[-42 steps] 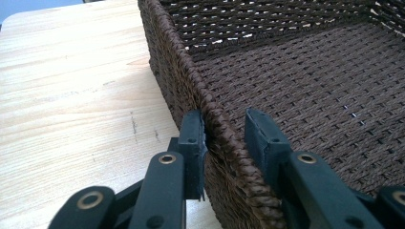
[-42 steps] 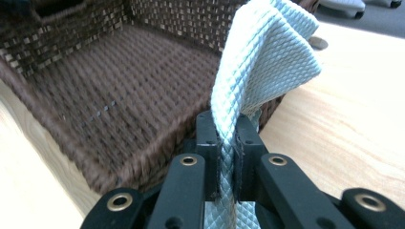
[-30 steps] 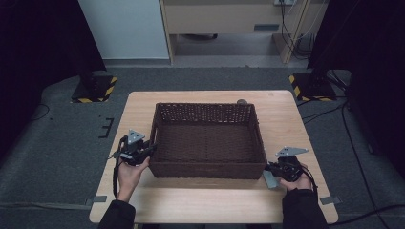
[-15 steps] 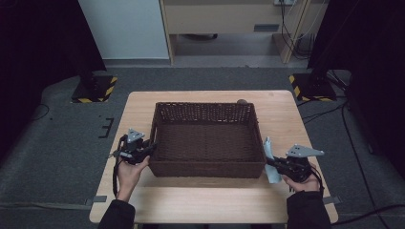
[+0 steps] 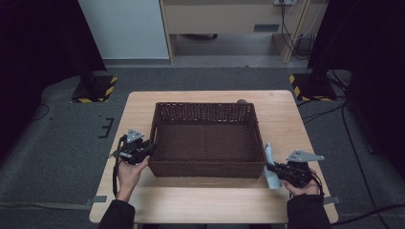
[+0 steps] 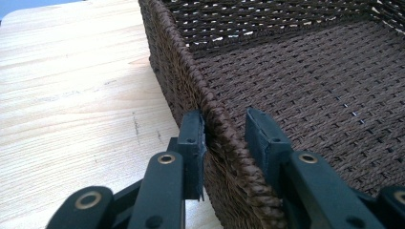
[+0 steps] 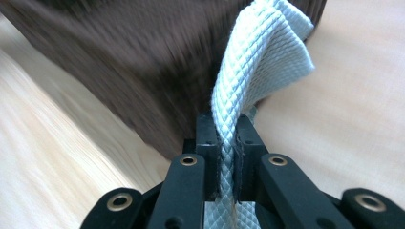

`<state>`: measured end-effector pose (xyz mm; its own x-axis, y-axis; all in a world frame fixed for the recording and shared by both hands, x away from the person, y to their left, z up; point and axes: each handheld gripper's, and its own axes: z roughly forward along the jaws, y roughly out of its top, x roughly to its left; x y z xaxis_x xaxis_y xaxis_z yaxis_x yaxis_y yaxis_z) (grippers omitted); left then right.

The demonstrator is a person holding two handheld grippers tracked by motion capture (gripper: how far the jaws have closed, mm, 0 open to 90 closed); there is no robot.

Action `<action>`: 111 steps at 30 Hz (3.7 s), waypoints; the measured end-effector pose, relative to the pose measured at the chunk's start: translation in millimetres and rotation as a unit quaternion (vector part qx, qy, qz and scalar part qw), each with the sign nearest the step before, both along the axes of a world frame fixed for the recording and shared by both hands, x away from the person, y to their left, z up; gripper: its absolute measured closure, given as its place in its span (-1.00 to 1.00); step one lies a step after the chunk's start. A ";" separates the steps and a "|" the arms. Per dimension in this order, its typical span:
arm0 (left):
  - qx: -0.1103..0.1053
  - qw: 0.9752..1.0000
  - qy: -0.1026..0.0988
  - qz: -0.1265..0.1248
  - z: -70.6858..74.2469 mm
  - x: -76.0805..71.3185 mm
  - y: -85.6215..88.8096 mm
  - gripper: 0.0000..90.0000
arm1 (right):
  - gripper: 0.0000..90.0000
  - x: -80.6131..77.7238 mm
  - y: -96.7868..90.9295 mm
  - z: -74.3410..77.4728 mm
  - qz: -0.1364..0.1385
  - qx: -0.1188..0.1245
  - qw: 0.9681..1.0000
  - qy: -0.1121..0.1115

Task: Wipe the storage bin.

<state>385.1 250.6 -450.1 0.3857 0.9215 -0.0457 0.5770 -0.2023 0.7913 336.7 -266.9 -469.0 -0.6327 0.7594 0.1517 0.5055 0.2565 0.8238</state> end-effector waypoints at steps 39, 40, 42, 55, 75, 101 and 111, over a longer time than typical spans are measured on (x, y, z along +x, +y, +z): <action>-0.006 1.000 0.003 -0.002 -0.2 -0.2 0.8 0.48 | 0.88 -3.1 9.3 -30.1 -0.010 -0.054 0.996 0.073; -0.006 1.000 0.003 -0.002 -0.2 -0.2 0.8 0.48 | 0.88 -2.9 6.8 -27.8 -0.019 -0.050 0.996 0.073; -0.009 1.000 0.004 -0.003 -0.3 0.2 1.3 0.48 | 0.88 -2.6 -0.7 -21.2 -0.034 -0.035 0.997 0.054; -0.010 1.000 0.005 -0.001 -0.4 0.2 1.4 0.47 | 0.87 -0.4 -53.6 -25.0 -0.156 -0.063 0.984 0.062; -0.011 1.000 0.007 -0.003 -0.4 0.5 2.0 0.47 | 0.39 11.2 -53.4 -35.7 -0.178 -0.094 0.978 0.053; -0.012 1.000 0.010 -0.006 -0.2 1.1 2.1 0.48 | 0.19 17.3 -43.5 -2.9 -0.174 -0.071 0.982 -0.014; -0.015 1.000 0.010 -0.010 -0.4 1.5 2.5 0.50 | 0.18 18.5 -44.4 -2.8 -0.174 -0.062 0.983 -0.009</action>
<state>386.6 253.1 -450.5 0.4029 0.9116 -0.0818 0.5893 -0.1900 0.7852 355.2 -311.3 -471.9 -0.3331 0.9422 0.0361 0.5657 0.1691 0.8071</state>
